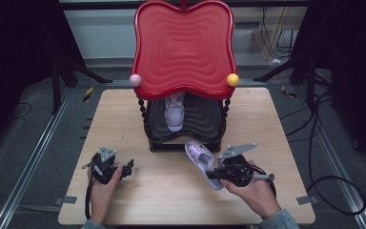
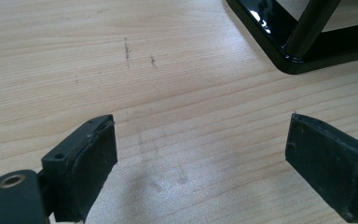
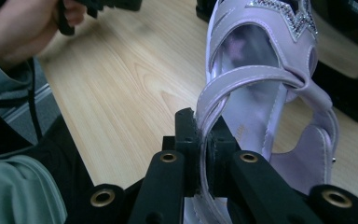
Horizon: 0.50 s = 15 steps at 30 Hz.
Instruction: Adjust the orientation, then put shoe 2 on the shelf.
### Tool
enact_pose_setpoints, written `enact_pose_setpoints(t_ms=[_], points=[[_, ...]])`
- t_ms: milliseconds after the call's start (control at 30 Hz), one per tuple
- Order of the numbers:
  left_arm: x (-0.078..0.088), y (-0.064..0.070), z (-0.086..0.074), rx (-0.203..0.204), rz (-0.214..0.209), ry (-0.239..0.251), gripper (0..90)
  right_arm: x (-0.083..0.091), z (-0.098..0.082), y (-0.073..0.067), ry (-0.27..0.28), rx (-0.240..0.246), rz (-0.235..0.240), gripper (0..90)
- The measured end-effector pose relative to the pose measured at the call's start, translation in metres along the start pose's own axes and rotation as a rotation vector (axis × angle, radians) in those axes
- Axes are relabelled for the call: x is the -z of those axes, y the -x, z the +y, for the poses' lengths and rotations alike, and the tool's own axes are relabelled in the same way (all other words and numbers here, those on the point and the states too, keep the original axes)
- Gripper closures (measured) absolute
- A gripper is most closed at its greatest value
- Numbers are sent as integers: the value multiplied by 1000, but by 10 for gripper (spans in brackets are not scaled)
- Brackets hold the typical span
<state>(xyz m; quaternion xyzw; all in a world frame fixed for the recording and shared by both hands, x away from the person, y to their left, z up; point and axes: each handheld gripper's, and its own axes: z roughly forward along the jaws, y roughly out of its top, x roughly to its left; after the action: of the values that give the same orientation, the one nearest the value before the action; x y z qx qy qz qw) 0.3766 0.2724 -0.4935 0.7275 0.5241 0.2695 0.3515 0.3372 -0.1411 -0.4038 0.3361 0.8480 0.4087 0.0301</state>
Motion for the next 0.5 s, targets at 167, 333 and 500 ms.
enact_pose_setpoints(t_ms=[167,333,500], points=[[0,1,0,-2,-2,-3,82,8,8,-4,44,1,0,863],[0,2,-1,-3,-3,-4,82,11,16,-6,93,-6,-11,863],[0,1,-1,-4,-2,-7,82,13,24,-8,161,-22,-39,863]])
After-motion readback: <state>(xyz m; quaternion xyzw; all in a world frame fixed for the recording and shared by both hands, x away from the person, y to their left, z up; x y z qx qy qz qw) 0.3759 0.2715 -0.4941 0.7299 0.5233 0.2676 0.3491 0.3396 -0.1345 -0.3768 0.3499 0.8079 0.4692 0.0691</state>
